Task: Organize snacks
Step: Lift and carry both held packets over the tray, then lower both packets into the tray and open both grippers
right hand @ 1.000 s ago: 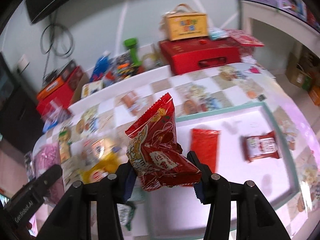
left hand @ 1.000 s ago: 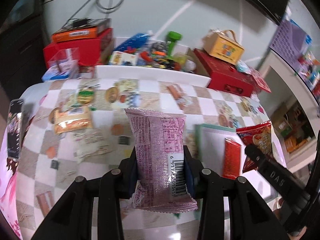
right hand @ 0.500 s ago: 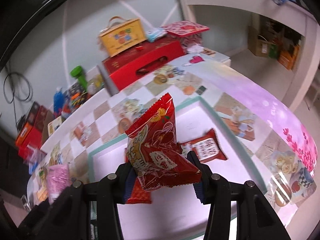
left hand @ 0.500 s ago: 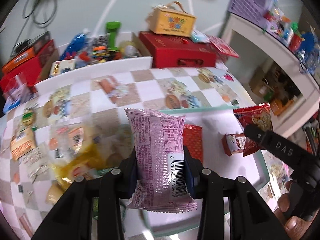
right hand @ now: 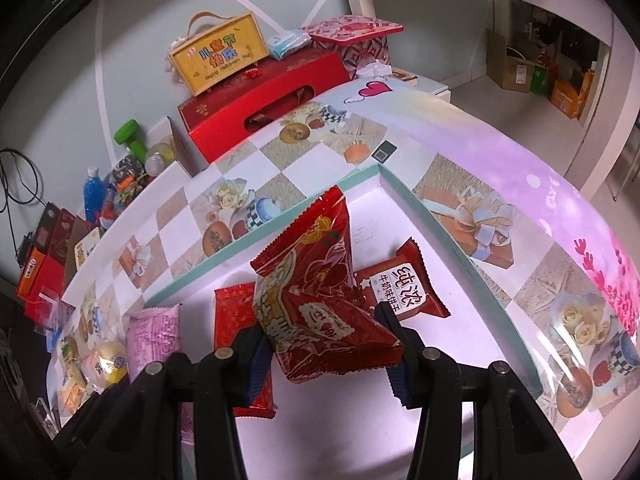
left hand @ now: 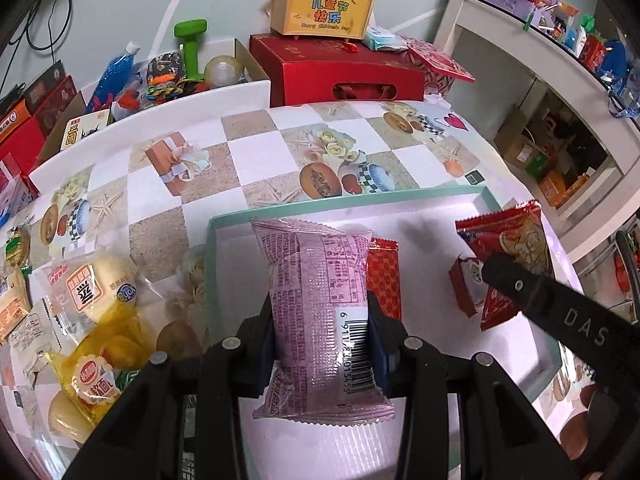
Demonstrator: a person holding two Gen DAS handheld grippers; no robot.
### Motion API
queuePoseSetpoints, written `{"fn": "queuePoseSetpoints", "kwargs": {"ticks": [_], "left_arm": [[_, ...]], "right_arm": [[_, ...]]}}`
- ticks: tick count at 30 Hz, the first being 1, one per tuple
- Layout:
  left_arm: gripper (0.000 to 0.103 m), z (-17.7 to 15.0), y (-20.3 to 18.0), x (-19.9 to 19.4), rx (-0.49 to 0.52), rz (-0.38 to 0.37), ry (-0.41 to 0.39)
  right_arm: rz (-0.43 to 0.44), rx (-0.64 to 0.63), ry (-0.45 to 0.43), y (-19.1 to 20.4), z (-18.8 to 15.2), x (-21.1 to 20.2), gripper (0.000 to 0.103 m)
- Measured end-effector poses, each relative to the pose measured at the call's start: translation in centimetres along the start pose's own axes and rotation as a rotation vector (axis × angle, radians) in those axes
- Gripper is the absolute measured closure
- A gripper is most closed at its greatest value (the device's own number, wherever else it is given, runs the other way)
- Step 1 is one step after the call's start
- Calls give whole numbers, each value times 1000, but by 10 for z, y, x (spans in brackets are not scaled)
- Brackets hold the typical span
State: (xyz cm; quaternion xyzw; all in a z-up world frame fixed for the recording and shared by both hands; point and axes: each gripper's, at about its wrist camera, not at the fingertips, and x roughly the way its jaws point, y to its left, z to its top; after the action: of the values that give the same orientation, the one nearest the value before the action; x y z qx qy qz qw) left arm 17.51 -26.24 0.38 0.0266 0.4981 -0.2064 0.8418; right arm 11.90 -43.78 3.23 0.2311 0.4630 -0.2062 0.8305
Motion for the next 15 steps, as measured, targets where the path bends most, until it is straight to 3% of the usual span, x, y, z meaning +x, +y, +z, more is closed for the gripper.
{"fn": "queuePoseSetpoints", "kwargs": {"ticks": [5,9,15], "left_arm": [[59,1,3,0,-16,0,-4],[37,2,6,-7,-30,2,-21],[37,6,10,-19,-44,13,-44]], "right_arm": [[-4,-9,9,2,-1,2,51],[8,-27,7,7,-1,0,50],[14,-40,-1,11,-1,-4,50]]}}
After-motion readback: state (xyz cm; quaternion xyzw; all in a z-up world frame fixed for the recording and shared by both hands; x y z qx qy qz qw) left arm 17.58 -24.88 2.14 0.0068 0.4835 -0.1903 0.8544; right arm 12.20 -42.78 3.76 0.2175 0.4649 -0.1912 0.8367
